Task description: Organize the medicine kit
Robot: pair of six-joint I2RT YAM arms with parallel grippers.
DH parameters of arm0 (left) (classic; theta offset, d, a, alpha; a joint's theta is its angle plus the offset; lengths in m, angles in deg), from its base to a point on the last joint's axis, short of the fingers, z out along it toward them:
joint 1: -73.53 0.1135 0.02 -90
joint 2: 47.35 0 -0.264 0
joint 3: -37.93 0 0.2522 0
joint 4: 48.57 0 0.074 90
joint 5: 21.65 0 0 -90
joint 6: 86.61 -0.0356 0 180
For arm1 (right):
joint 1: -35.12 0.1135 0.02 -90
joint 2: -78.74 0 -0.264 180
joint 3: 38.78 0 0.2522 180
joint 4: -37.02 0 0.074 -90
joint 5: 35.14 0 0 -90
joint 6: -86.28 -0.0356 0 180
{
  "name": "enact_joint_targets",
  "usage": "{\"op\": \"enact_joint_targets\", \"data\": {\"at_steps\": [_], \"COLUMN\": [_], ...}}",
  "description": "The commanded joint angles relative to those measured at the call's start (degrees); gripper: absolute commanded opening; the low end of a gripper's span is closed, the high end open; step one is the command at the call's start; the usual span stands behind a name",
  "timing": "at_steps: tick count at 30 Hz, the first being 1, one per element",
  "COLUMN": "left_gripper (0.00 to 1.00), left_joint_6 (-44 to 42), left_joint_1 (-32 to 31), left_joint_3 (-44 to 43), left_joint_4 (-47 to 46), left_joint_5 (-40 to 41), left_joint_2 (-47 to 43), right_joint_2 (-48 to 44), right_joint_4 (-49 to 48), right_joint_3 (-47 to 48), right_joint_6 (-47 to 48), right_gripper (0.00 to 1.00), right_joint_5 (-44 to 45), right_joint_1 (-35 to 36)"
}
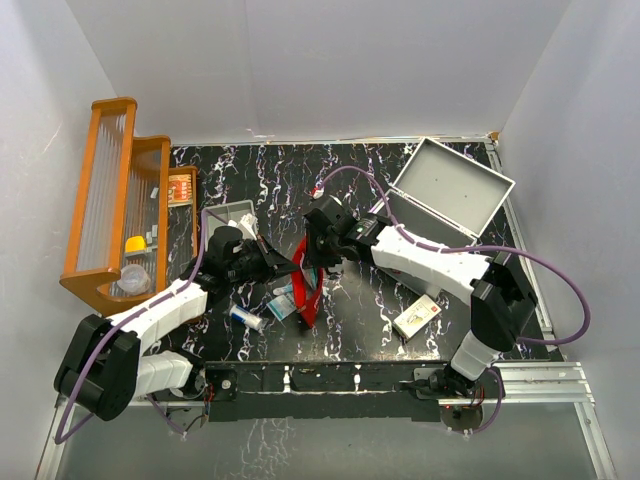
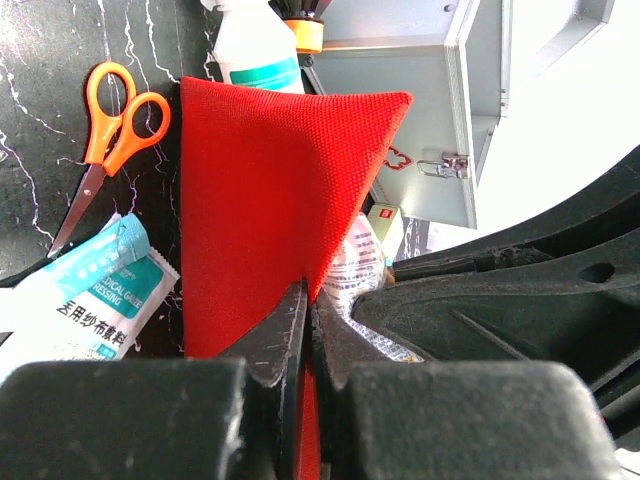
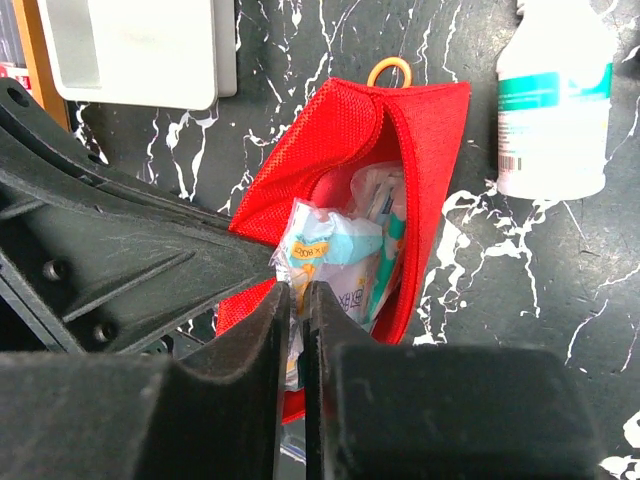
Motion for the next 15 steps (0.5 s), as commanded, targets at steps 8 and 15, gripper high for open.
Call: {"op": "enact_joint_targets", "data": {"at_steps": [8, 15], "left_gripper": [0.0, 0.0], "left_joint_6": [-0.6, 0.2], "left_joint_1": [-0.1, -0.1], "left_joint_3": [-1.8, -1.9], "left_joint_4": [-1.1, -1.5], "left_joint_5": [0.6, 0.4], "left_joint_2": [0.1, 0.9], "right_joint_2": [-8.7, -9.9], "right_joint_4": [-2.2, -4.0], "right_joint_3": [-0.8, -3.4], "right_joint_6": [-4.8, -8.1], "right_gripper": [0.0, 0.0], "right_joint_5": [5.0, 8.7], "right_joint_1": [0.3, 0.4]}}
